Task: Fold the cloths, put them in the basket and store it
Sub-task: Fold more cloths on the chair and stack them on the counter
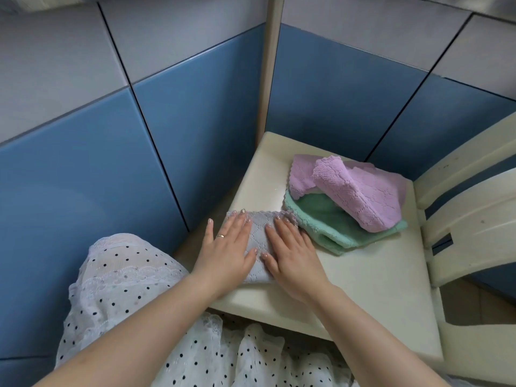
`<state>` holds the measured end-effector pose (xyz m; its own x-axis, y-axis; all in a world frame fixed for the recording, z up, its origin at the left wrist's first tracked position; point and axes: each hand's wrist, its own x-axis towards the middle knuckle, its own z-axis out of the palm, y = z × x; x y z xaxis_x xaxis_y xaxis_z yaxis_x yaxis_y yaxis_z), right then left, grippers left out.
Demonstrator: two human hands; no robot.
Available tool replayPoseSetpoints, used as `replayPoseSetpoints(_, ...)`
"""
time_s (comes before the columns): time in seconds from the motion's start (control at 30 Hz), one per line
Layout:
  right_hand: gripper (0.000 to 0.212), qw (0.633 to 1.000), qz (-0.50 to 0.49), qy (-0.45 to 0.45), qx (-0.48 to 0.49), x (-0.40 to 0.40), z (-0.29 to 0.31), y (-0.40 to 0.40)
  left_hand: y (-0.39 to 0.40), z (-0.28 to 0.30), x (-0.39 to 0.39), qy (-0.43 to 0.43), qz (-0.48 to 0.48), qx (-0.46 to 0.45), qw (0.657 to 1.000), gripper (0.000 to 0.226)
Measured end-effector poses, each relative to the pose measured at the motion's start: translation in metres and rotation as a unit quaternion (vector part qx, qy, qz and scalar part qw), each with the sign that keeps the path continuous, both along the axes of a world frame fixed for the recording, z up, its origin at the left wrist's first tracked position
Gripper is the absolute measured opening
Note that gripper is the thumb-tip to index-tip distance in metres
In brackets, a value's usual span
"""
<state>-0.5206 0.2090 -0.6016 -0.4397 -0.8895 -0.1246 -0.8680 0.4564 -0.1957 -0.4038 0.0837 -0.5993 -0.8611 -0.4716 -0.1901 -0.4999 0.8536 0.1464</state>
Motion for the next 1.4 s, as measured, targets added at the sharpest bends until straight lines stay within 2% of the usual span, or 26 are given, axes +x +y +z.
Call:
replayPoseSetpoints(0.1, 0.08, 0.999, -0.011, -0.015, 0.028, -0.005, 0.0, 0.003, -0.004, 0.0, 0.001, -0.003, 0.016, 0.02, 1.0, 0.065)
replayPoseSetpoints(0.17, 0.077, 0.999, -0.006, -0.035, 0.034, -0.005, 0.006, 0.001, -0.004, 0.001, 0.002, 0.009, 0.024, 0.041, 0.999, 0.065)
replayPoseSetpoints(0.27, 0.063, 0.995, -0.056, -0.045, -0.068, -0.011, 0.017, 0.005, -0.006, 0.003, 0.008, 0.076, 0.08, 0.114, 0.987, 0.071)
replayPoseSetpoints(0.33, 0.058, 0.988, -0.117, -0.034, -0.093, -0.013, 0.024, 0.016, -0.008, 0.004, 0.018, 0.133, 0.132, 0.187, 0.964, 0.073)
replayPoseSetpoints(0.4, 0.059, 0.99, -0.129, -0.045, -0.039, -0.011, 0.025, 0.024, -0.009, 0.004, 0.029, 0.188, 0.165, 0.262, 0.932, 0.071)
replayPoseSetpoints(0.47, 0.057, 0.984, -0.136, -0.112, -0.033, -0.007, 0.025, 0.025, -0.008, 0.003, 0.037, 0.222, 0.178, 0.306, 0.909, 0.067)
replayPoseSetpoints(0.53, 0.052, 0.963, -0.163, -0.199, -0.08, -0.002, 0.027, 0.019, -0.008, 0.003, 0.042, 0.249, 0.209, 0.354, 0.877, 0.061)
replayPoseSetpoints(0.63, 0.039, 0.919, -0.208, -0.306, -0.139, 0.009, 0.028, 0.004, -0.012, 0.009, 0.049, 0.27, 0.265, 0.411, 0.829, 0.052)
replayPoseSetpoints(0.7, 0.032, 0.879, -0.238, -0.384, -0.155, 0.019, 0.029, -0.006, -0.015, 0.015, 0.053, 0.272, 0.281, 0.413, 0.823, 0.045)
replayPoseSetpoints(0.87, 0.028, 0.699, -0.334, -0.592, -0.224, 0.037, 0.042, -0.022, -0.024, 0.038, 0.062, 0.325, 0.292, 0.397, 0.807, 0.041)
replayPoseSetpoints(1.0, 0.031, 0.608, -0.292, -0.693, -0.256, 0.038, 0.088, -0.038, -0.037, 0.082, 0.068, 0.416, 0.283, 0.402, 0.765, 0.039)
replayPoseSetpoints(1.07, 0.029, 0.61, -0.233, -0.713, -0.257, 0.034, 0.123, -0.048, -0.044, 0.114, 0.071, 0.461, 0.27, 0.386, 0.753, 0.04)
replayPoseSetpoints(1.2, 0.026, 0.697, -0.108, -0.654, -0.275, 0.033, 0.2, -0.076, -0.058, 0.187, 0.084, 0.534, 0.225, 0.352, 0.735, 0.038)
replayPoseSetpoints(1.4, 0.023, 0.761, 0.008, -0.557, -0.332, 0.051, 0.304, -0.123, -0.079, 0.287, 0.126, 0.561, 0.17, 0.216, 0.781, 0.034)
